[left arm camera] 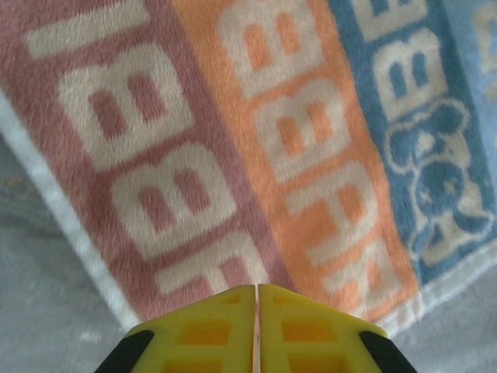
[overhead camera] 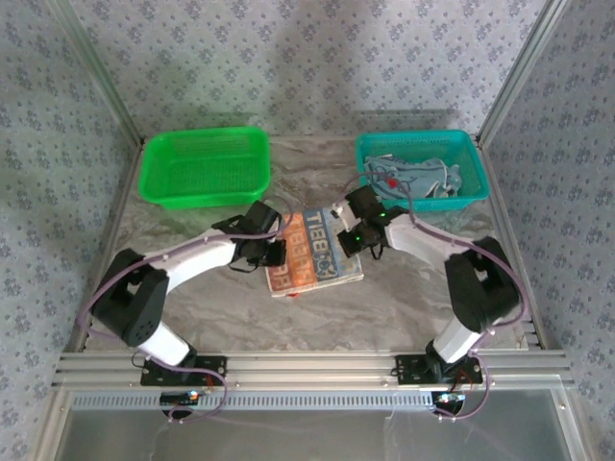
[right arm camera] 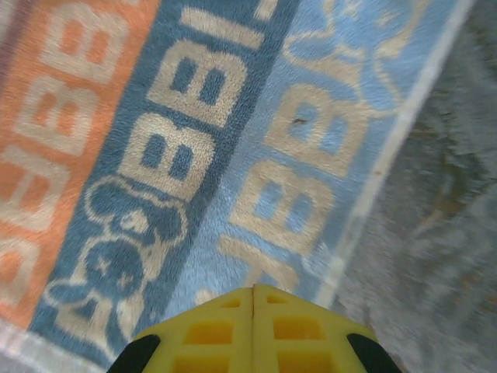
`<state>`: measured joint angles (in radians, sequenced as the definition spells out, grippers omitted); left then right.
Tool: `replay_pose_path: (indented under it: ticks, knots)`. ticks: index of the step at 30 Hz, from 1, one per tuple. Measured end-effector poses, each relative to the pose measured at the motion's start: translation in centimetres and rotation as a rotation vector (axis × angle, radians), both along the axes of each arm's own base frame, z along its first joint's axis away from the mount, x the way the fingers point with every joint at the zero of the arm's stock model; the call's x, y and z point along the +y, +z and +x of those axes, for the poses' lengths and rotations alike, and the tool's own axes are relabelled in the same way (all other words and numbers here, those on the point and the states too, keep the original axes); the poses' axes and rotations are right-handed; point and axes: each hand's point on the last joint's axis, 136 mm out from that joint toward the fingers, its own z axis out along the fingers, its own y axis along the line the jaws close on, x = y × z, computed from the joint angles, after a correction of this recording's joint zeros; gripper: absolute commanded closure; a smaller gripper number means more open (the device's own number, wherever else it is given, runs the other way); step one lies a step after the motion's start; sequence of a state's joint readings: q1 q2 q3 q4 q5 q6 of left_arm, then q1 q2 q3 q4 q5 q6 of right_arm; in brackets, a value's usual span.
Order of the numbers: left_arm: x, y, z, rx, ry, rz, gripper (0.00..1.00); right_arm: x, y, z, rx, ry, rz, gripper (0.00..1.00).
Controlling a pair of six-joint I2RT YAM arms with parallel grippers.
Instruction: Fold and stack the towels
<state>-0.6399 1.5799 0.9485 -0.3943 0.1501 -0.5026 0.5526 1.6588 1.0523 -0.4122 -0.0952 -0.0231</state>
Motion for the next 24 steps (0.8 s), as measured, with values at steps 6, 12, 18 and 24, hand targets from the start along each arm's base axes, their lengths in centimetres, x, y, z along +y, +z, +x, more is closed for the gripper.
replay_pose_path:
  ticks: [6, 12, 18, 24]
  knots:
    - [-0.4, -3.0, 1.0, 0.074, 0.010, 0.054, 0.94, 0.8, -3.6, -1.2, 0.063, -0.051, -0.084, 1.00]
    - [0.3, -4.1, 0.2, 0.117, 0.002, 0.100, 0.94, 0.7, -4.5, -2.2, 0.050, -0.125, -0.085, 1.00]
    - [1.2, -4.2, -0.7, 0.134, -0.008, 0.131, 0.94, 1.3, -4.5, -5.1, 0.035, -0.170, -0.066, 1.00]
    - [4.0, -3.9, -4.6, 0.196, -0.005, 0.174, 0.87, 2.5, -4.5, -9.4, 0.069, -0.171, -0.045, 1.00]
